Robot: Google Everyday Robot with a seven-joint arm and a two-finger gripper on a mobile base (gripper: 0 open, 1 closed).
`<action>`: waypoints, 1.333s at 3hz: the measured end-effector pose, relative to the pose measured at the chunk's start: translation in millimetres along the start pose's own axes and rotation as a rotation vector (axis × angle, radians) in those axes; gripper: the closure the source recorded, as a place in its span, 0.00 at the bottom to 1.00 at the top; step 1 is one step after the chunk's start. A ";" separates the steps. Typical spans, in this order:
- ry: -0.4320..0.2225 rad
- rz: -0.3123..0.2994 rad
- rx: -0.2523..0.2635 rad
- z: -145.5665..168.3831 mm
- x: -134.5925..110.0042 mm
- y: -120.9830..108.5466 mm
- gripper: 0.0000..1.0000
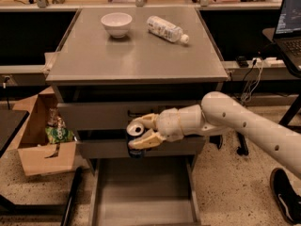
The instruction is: Place pepsi can into bottom drawer
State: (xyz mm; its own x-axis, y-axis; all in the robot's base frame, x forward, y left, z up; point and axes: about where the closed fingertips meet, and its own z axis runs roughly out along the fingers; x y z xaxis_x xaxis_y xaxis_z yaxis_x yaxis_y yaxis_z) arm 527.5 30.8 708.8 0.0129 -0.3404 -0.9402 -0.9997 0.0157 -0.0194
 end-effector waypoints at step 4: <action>0.109 0.121 0.006 43.8 152.5 17.2 1.00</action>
Offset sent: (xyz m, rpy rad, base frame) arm -0.0073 -0.0079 -0.0563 -0.0121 0.0835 -0.0248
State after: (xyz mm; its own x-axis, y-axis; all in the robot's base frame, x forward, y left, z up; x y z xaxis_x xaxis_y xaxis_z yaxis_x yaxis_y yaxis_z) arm 513.3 20.3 550.1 -0.1107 -0.4361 -0.8931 -0.9936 0.0681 0.0898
